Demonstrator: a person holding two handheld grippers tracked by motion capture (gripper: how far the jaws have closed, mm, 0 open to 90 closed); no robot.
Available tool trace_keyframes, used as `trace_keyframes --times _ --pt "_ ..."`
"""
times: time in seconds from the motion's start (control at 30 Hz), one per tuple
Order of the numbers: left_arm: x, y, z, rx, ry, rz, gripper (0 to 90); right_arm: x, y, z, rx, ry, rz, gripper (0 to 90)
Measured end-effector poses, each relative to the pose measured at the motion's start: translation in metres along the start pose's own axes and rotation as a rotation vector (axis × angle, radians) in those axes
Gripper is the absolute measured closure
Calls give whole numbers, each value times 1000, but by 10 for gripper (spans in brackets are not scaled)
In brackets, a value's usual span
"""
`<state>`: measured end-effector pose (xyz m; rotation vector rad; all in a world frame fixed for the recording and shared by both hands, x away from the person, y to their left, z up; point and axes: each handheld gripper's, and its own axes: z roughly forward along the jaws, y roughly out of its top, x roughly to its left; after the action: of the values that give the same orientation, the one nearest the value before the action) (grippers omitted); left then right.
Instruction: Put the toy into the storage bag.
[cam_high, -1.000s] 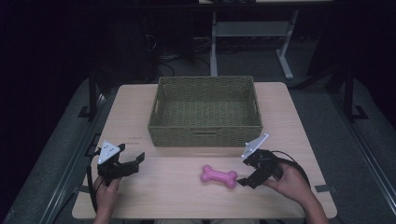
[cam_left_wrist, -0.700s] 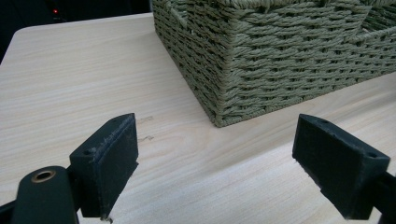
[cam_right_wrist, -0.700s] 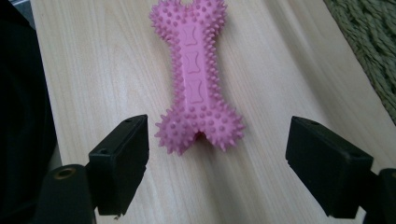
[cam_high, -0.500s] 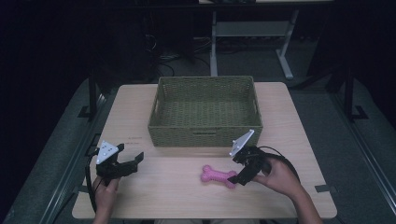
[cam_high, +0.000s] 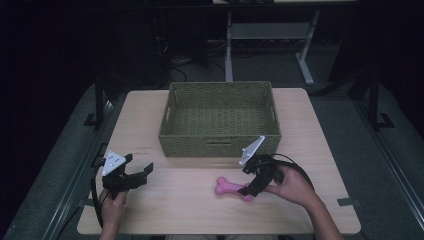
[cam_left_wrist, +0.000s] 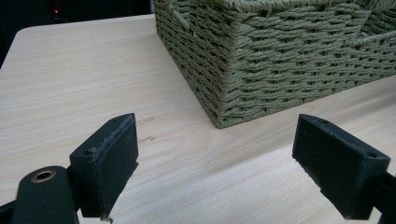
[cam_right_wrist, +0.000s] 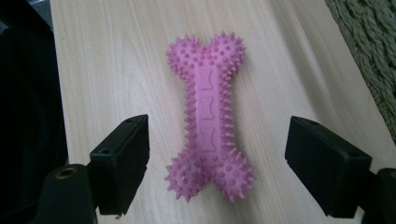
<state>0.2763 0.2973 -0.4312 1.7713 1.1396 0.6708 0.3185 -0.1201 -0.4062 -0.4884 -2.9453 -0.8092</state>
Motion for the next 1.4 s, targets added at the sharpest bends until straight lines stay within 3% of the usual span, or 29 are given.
trace_keyframes --times 0.9,0.97,1.4 --pt "2 0 0 -4 2 -9 139 0 17 28 94 20 -21 234" --pt "2 0 0 -5 1 -9 139 0 18 30 98 22 -17 285" --pt "3 -1 0 -3 1 -14 138 1 19 38 124 35 -41 386"
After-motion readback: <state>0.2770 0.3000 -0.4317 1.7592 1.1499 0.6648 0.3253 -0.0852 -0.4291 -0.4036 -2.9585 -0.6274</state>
